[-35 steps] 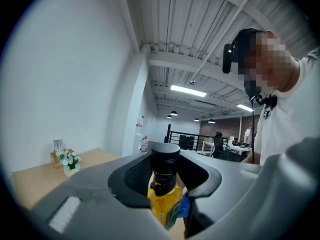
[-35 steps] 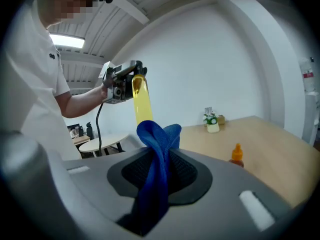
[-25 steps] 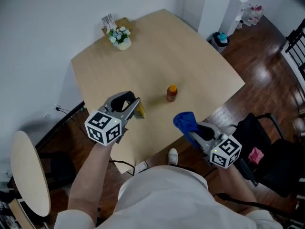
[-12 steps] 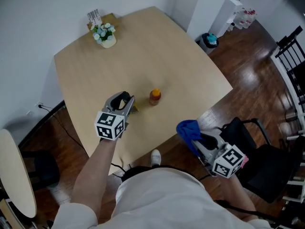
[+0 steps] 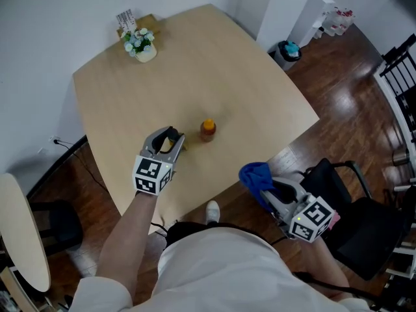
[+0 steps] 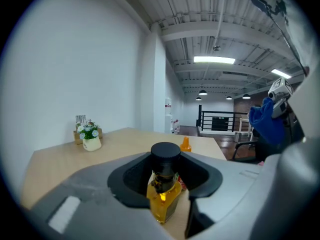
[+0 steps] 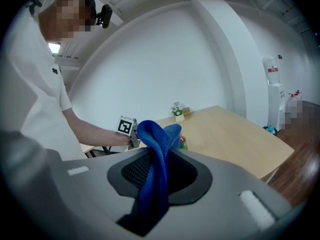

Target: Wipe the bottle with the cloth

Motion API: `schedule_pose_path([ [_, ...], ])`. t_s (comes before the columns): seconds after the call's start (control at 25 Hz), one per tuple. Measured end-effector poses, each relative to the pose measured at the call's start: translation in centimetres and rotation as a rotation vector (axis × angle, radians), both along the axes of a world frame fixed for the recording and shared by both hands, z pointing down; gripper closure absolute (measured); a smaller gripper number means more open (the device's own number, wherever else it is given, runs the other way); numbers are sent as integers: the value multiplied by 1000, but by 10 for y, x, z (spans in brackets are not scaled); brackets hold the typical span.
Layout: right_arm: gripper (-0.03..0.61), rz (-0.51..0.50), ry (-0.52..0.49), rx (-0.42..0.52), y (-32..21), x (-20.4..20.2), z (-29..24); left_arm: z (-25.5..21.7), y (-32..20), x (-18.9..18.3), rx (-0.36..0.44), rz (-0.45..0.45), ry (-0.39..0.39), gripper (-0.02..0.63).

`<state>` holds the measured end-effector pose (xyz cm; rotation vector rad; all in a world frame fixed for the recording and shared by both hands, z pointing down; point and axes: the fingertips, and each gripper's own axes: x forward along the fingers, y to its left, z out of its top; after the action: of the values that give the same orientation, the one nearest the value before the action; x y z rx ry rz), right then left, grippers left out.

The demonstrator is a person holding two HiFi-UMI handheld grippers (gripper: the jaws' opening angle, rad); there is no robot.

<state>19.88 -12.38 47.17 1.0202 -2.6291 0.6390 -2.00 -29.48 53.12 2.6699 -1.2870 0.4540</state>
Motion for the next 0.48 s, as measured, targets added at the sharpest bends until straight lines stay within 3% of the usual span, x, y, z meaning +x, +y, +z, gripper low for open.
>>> schedule_pose_path([
  [0.2, 483, -17, -19, 8, 0, -2, -1, 0, 4, -2, -7, -7, -39, 365],
  [0.48, 483, -75, -43, 42, 2, -17, -6, -23, 40, -33, -3, -63, -69, 353],
])
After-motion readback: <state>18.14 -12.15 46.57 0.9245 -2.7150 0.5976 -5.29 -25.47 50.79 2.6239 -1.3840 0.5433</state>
